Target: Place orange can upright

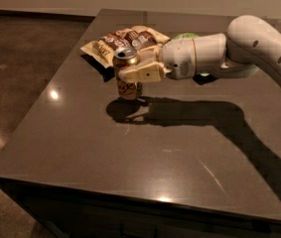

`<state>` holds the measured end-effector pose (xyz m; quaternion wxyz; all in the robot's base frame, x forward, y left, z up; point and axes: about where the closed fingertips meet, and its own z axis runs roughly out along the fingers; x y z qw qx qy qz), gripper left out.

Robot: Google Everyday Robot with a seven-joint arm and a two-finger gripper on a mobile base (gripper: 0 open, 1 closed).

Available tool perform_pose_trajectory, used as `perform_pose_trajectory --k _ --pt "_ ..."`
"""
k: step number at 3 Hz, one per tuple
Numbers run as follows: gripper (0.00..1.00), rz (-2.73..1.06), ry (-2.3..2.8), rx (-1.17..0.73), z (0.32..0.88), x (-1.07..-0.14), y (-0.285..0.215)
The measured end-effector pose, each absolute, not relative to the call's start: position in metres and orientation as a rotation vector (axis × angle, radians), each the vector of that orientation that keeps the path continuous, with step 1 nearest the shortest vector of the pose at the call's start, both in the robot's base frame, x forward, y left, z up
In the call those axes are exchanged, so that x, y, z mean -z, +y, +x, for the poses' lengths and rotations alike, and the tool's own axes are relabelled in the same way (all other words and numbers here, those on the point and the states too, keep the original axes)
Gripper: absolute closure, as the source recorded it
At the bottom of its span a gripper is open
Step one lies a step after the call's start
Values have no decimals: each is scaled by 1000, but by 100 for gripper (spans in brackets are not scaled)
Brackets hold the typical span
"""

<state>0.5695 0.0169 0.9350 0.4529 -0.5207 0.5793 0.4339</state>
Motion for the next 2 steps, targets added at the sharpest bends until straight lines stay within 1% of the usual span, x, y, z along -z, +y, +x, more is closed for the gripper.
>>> perform_pose_trajectory --k 2 --pt "100 -1245 1408 -1052 583 -925 15"
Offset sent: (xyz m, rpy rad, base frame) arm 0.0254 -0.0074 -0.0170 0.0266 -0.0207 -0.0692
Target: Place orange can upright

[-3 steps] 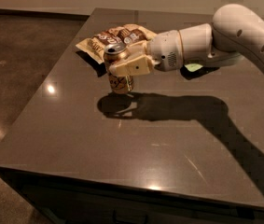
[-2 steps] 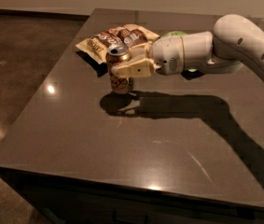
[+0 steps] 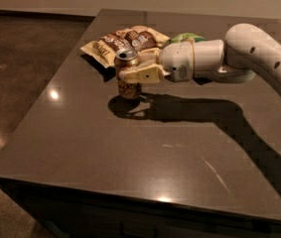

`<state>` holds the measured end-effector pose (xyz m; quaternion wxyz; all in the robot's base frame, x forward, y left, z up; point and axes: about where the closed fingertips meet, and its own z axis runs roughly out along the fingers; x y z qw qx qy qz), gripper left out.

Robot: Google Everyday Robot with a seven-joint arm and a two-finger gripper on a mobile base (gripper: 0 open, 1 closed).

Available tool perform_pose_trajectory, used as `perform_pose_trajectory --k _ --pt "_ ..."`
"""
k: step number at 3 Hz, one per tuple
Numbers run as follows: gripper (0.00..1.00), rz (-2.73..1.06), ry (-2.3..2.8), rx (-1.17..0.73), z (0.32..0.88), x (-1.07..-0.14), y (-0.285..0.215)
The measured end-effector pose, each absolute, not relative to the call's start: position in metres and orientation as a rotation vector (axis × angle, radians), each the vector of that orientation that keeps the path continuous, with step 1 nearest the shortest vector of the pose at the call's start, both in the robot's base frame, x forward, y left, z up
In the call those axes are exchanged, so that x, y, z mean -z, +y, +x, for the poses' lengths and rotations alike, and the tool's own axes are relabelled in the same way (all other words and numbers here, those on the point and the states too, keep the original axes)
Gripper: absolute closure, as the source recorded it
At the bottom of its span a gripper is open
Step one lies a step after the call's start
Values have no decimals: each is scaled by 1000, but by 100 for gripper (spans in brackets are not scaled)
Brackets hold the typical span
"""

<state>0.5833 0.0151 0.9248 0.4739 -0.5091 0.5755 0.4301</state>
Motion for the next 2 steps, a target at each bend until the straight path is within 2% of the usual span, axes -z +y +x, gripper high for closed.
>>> perform_pose_trajectory --k 2 --pt "100 -1185 1472 -1035 604 -915 11"
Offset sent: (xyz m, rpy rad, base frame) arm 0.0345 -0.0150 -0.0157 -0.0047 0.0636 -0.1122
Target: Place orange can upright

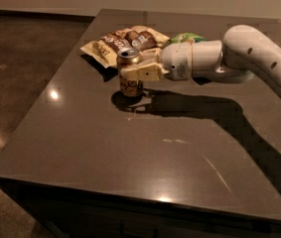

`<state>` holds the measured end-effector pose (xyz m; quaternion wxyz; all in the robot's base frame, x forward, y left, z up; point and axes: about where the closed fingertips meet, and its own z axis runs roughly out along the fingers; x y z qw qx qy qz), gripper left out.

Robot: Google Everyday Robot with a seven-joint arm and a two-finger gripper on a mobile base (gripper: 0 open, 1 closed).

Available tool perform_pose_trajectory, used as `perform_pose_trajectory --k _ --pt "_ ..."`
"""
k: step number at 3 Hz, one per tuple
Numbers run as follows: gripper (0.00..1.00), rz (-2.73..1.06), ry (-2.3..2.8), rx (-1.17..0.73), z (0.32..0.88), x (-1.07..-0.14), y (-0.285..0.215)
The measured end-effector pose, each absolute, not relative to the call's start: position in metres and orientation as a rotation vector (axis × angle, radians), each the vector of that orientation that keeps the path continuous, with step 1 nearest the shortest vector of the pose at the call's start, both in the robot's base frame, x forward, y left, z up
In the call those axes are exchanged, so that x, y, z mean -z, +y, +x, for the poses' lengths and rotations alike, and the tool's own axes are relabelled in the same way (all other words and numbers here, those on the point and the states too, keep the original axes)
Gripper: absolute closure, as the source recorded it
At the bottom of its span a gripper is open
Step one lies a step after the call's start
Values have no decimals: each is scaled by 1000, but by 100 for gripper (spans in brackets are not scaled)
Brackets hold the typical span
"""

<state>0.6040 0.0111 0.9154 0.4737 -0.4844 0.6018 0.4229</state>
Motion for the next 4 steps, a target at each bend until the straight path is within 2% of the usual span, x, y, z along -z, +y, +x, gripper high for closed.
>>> perform_pose_trajectory --k 1,2,4 --pt "82 -1153 1476 -1035 610 -910 7" --pt "51 -1136 1463 -1045 613 -905 4" --pt "5 -1141 1441 -1059 613 -903 5"
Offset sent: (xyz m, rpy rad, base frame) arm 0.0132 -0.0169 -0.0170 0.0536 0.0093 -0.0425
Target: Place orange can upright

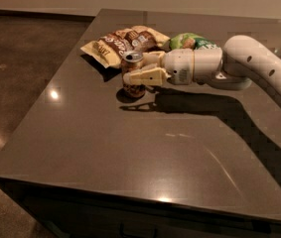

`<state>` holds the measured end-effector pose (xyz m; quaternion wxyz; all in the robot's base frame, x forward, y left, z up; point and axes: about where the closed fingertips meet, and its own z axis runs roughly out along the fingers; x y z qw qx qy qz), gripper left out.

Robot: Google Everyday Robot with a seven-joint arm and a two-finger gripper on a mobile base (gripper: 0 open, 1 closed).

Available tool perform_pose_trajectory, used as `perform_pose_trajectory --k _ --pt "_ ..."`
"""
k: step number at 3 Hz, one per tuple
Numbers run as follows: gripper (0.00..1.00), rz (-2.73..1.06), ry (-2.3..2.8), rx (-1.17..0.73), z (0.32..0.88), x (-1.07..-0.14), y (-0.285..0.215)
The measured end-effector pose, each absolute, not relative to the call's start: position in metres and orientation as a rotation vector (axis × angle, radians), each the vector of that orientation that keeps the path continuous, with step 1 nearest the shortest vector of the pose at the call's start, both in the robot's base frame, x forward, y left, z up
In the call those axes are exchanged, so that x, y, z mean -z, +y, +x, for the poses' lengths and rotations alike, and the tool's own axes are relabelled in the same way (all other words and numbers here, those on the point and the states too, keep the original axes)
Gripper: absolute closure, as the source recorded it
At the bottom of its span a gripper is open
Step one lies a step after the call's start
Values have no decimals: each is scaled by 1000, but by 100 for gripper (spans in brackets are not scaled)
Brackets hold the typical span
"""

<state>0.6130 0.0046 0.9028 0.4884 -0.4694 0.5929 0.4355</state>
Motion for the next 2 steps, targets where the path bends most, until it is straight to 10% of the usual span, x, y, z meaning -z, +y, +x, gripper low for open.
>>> perform_pose_trajectory --k 2 --pt "0 -1143 1439 -1061 613 -903 6"
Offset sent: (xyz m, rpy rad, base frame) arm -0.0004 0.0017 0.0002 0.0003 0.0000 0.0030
